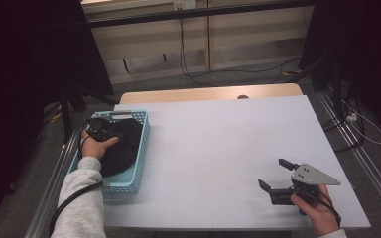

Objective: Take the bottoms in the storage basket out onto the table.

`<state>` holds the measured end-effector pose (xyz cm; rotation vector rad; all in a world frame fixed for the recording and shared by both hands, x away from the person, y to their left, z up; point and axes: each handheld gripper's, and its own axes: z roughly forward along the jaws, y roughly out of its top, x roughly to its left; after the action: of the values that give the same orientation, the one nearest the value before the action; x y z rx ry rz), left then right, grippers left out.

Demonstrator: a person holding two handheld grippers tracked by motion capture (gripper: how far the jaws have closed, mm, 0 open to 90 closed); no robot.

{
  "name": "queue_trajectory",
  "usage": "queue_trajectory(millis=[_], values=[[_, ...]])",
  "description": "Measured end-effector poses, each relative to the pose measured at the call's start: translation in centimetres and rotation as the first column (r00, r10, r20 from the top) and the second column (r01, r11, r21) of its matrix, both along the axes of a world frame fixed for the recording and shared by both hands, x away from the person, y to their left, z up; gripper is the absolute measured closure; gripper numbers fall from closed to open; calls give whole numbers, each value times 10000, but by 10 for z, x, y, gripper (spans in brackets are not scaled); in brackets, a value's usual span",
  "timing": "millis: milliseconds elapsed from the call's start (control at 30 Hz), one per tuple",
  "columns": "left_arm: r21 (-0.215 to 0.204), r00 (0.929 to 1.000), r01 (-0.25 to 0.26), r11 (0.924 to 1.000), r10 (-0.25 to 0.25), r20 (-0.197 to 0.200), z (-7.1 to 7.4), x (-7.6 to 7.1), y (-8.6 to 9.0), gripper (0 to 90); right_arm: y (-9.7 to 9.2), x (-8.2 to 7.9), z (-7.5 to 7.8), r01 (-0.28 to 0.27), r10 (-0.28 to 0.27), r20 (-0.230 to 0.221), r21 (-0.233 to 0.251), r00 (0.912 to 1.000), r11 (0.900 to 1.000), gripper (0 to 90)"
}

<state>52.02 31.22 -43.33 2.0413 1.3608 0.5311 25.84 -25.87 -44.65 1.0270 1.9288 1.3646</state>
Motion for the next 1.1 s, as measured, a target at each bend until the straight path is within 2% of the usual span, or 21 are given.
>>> queue_trajectory(millis=[33, 67, 267, 367, 700, 800, 833, 900, 933, 1000, 1033, 1067, 1100], values=[[-117, 9982, -169, 9998, 162, -585, -10, 2, 0, 45, 0, 0, 0, -34, 34, -23, 30, 10000, 10000, 45], [-179, 9979, -191, 9997, 179, -622, -14, 2, 0, 48, 0, 1, -1, -61, 61, -42, 74, 10000, 10000, 45], [-257, 9987, -209, 9995, 196, -479, -21, 4, -2, 15, 0, 1, -1, -100, 100, -56, 80, 9999, 9999, 46], [-126, 9994, -92, 9999, 88, -338, -23, 2, -2, 20, 0, 1, -1, -137, 137, -86, 47, 9999, 9999, 46], [-239, 9980, -348, 9991, 335, -534, -18, -7, -10, 173, 1, -1, 0, -243, 243, -38, 5, 9997, 9997, 45], [-203, 9977, -345, 9992, 332, -590, -16, -10, -13, 297, 2, -1, 0, -262, 262, -62, -9, 9996, 9997, 45], [-115, 9973, -174, 9998, 165, -715, -14, -12, -13, 336, 2, -1, 0, -304, 303, -76, -9, 9995, 9995, 45], [-168, 9975, -231, 9996, 220, -668, -14, -13, -15, 407, 3, 0, 0, -335, 335, -76, -20, 9994, 9994, 45], [-155, 9973, -175, 9997, 164, -718, -13, -14, -15, 407, 3, 0, 0, -335, 335, -76, -20, 9994, 9994, 45], [-239, 9965, -185, 9995, 165, -822, -11, -16, -16, 536, 4, -1, 0, -354, 353, -68, -57, 9994, 9994, 45], [-372, 9946, -166, 9992, 127, -1029, -9, -18, -17, 588, 4, -1, 0, -347, 347, -69, -46, 9994, 9994, 41], [-372, 9946, -166, 9992, 127, -1029, -9, -18, -17, 630, 4, -1, 0, -347, 347, -69, -46, 9994, 9994, 41], [-586, 9918, -152, 9982, 77, -1275, -8, -18, -18, 652, 3, 0, 0, -356, 355, -74, -33, 9993, 9994, 40]])
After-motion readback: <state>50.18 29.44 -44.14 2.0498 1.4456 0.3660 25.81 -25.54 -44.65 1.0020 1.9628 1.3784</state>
